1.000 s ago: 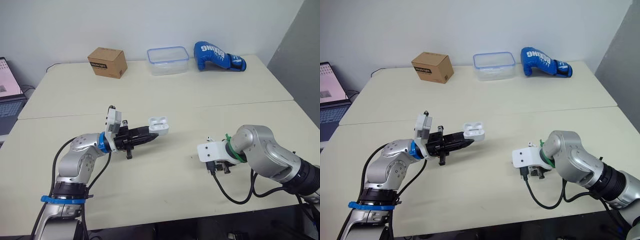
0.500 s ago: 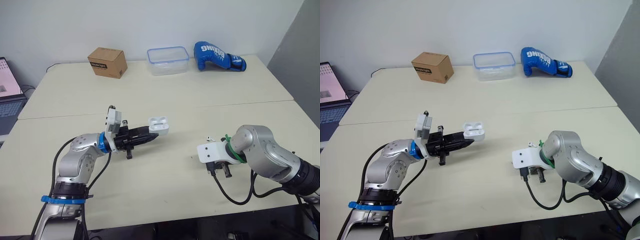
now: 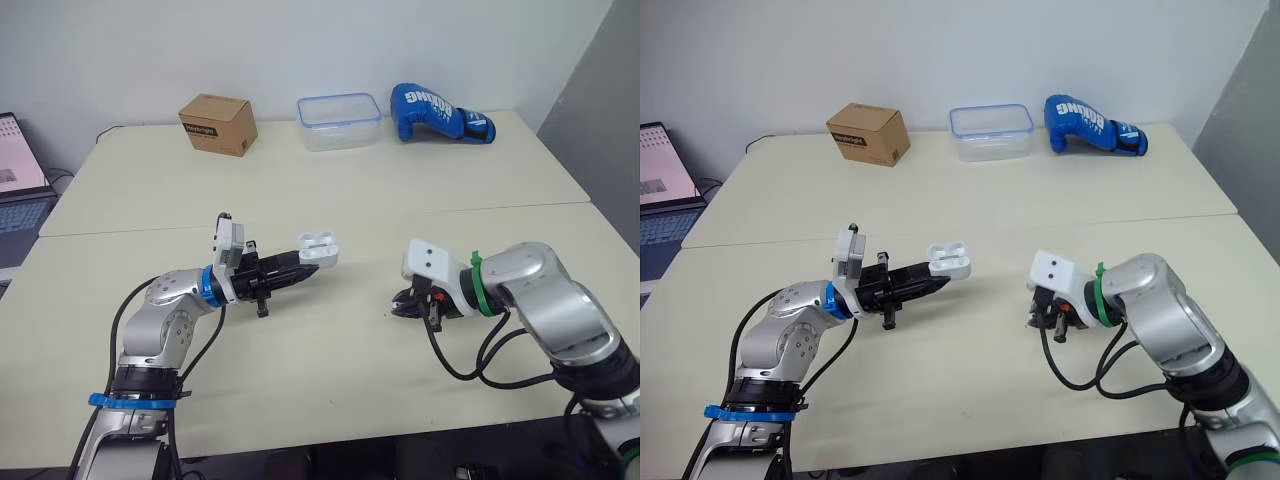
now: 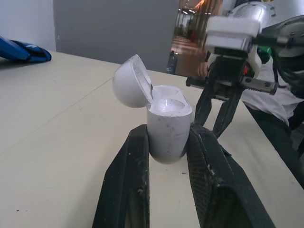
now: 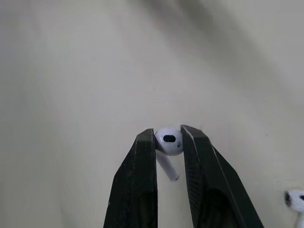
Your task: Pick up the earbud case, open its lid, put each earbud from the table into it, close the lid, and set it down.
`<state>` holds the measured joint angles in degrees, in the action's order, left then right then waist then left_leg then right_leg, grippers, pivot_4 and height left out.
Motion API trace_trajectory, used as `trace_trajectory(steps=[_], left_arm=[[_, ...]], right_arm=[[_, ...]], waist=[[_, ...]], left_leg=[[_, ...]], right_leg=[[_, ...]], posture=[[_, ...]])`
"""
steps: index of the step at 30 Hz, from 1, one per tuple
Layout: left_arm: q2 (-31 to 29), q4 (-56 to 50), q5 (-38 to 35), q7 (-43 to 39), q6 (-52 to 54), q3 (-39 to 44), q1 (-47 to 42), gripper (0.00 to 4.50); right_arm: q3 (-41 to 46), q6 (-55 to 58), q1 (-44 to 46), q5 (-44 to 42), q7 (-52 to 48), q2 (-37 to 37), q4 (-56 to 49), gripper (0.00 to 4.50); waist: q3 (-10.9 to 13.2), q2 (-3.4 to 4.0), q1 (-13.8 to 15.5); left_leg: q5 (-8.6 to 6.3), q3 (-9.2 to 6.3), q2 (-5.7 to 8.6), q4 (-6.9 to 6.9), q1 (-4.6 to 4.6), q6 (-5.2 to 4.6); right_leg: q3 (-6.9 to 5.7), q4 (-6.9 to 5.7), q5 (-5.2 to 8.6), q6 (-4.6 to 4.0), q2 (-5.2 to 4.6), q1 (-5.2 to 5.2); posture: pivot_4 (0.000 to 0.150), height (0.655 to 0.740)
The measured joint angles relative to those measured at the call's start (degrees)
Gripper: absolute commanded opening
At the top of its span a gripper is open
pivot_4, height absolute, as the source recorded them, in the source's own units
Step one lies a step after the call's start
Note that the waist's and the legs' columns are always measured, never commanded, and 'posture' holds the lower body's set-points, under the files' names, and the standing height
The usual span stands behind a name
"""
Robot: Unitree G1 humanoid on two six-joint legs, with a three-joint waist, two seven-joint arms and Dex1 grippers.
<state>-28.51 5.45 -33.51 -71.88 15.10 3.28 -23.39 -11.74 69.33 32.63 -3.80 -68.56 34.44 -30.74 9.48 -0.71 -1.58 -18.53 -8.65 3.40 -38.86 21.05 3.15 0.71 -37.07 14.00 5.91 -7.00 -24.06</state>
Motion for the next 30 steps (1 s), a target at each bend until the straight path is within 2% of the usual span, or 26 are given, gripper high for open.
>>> trace_trajectory(steps=[5, 11, 20, 30], left_arm=[[0.8, 3.1, -0.1, -1.0, -0.6, -0.1, -1.8, 0.72], [1.3, 5.8, 0.3, -2.6, -1.6, -0.3, -4.3, 0.72], [2.1, 8.4, 2.2, -3.9, -3.3, -0.6, -6.2, 0.72], [3.0, 10.5, 2.8, -4.4, -4.2, -0.7, -7.4, 0.72]], right_arm=[[14.2, 3.8, -2.8, -9.1, 7.2, -14.4, -4.6, 0.38], [21.5, 5.0, -1.8, -16.0, 16.8, -24.1, -6.8, 0.38], [18.7, 1.4, 0.4, -20.1, 29.5, -29.5, -6.6, 0.38], [11.8, -12.0, -0.4, -17.9, 38.9, -30.1, -1.2, 0.38]], waist=[[0.0, 0.00, 0.0], [0.0, 0.02, -0.2], [0.0, 0.03, -0.4], [0.0, 0.03, -0.5]], left_leg=[[0.00, -0.04, 0.01, 0.00, -0.01, 0.00], [0.00, -0.04, 0.01, 0.01, -0.03, 0.01], [0.01, -0.04, 0.01, 0.02, -0.05, 0.01], [0.01, -0.01, 0.01, 0.02, -0.06, 0.01]], right_leg=[[-0.01, -0.02, 0.00, 0.00, 0.01, 0.01], [0.00, -0.05, 0.00, 0.00, 0.01, -0.01], [0.03, -0.06, 0.00, 0.00, 0.02, -0.04], [0.05, -0.08, 0.00, 0.00, 0.03, -0.05]], posture=[[0.150, 0.7307], [0.150, 0.7307], [0.150, 0.7307], [0.150, 0.7307]])
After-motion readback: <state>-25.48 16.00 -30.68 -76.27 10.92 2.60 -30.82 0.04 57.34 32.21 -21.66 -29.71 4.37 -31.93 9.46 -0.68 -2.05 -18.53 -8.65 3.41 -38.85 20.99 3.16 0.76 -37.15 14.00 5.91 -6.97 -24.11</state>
